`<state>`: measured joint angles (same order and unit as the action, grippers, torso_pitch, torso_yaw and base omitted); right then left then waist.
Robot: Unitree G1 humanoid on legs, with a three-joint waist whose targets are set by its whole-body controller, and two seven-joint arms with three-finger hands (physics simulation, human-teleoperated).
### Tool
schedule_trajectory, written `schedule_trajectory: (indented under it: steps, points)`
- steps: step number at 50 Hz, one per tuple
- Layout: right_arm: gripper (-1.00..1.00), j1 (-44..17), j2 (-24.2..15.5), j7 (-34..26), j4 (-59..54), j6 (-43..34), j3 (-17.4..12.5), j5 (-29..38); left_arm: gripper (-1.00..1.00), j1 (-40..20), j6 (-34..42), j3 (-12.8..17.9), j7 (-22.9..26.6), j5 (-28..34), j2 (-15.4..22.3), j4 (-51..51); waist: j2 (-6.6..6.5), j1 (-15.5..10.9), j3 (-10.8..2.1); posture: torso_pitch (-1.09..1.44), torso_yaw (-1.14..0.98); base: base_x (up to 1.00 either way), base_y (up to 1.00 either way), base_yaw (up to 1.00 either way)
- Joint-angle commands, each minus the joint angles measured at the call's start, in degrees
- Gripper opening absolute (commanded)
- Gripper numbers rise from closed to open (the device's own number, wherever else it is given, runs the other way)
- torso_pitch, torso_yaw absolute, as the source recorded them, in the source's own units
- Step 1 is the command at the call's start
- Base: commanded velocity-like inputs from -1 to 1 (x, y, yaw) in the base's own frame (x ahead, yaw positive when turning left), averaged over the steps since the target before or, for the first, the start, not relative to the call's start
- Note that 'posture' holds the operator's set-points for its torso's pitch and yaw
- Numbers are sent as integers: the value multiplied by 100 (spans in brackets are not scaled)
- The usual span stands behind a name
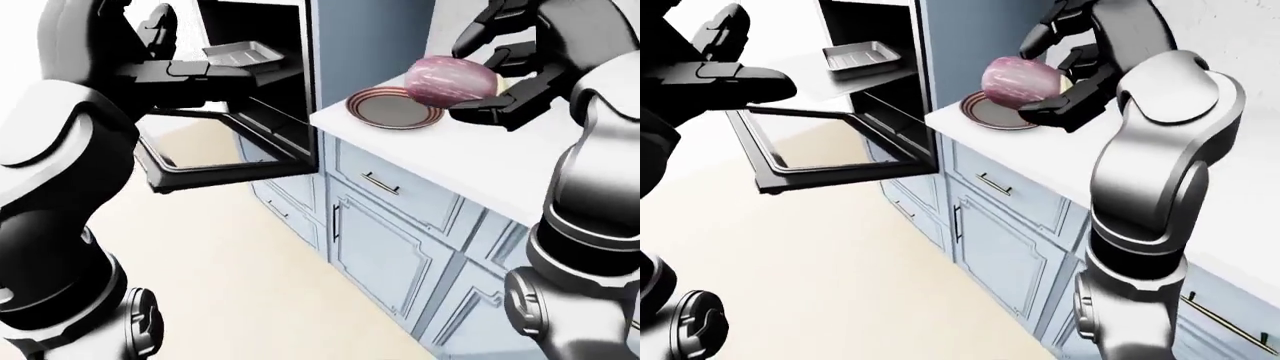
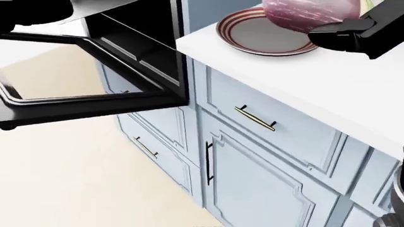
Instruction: Pick the eggplant from the top rack in the oven and place it on the plate on the counter.
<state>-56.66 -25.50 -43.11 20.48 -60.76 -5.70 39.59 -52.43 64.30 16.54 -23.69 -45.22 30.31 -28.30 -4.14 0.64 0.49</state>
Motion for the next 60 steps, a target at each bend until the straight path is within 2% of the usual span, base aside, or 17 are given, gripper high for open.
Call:
schedule_trajectory:
  steps: [1,7,10,11,14,20,26,27,28,32,38,40,42,49,54,56,60]
  points:
    - [-100,-211,-72,106,76,153,-160,43,100,-272,-161,41,-10,7,65,-61,17,15,-133,-17,0,41,0,0]
    - [-100,-132,-60,109,151,142,-171,-2,100,-281,-153,37,-25,-11,67,-63,377,-131,-335,-17,0,41,0,0]
    - [-100,-109,-110,60,242,90,-215,-8,100,-279,-153,75,-20,-39,108,-56,819,-161,-396,-17,0,41,0,0]
    - [-100,-60,-102,72,265,112,-206,-12,100,-266,-151,95,-30,-60,117,-64,687,-117,-334,-17,0,42,0,0]
    - [-100,-90,-116,-7,310,49,-135,33,100,-280,-157,109,-46,-113,173,-48,780,-128,-287,-17,0,40,21,0]
    - [-100,-3,-105,-18,376,81,-209,23,100,-286,-163,86,-115,-188,216,-54,531,-55,-312,-17,0,39,26,0]
    - [-100,-80,-137,7,399,11,-269,-26,100,-301,-136,136,-177,-289,244,-76,-94,38,-560,-17,0,40,23,0]
    - [-100,-91,-152,26,411,17,-286,-52,100,-286,-156,120,-183,-288,246,-72,-61,-22,-332,-17,0,18,0,0]
    - [-100,-80,-156,58,410,25,-308,-82,100,-259,-181,87,-184,-279,230,-87,-270,51,-307,-17,0,12,0,0]
    - [-100,-64,-217,38,454,-54,-253,-113,100,-300,-141,117,-228,-345,242,-93,-71,-55,-471,-17,0,15,0,0]
    - [-100,-176,-218,116,445,-22,-319,-256,100,-277,-196,91,-211,-342,274,-57,500,-133,-246,-17,0,19,21,0]
    - [-100,-168,-231,141,461,-33,-313,-288,100,-301,-186,94,-222,-357,278,-50,598,-177,-457,-17,0,0,0,0]
    - [-100,-166,-248,151,481,-54,-301,-321,100,-338,-164,123,-233,-389,312,-36,426,-148,-435,-17,0,0,0,0]
    - [-100,-276,-241,214,397,-74,-211,-371,100,-390,-149,157,-331,-549,411,-27,557,-120,-329,-17,0,0,0,0]
    - [-100,-246,-64,471,17,233,-148,-363,100,-351,-201,104,-304,-517,409,-18,450,-105,-219,-17,0,0,0,0]
    - [-100,-265,4,626,-285,411,-117,-362,100,-346,-182,116,-331,-547,394,-42,173,-67,-300,-17,0,0,0,0]
    - [-100,-154,57,864,-766,741,-133,-350,100,-84,-279,29,-289,-448,288,-197,311,-40,-431,-17,0,0,0,0]
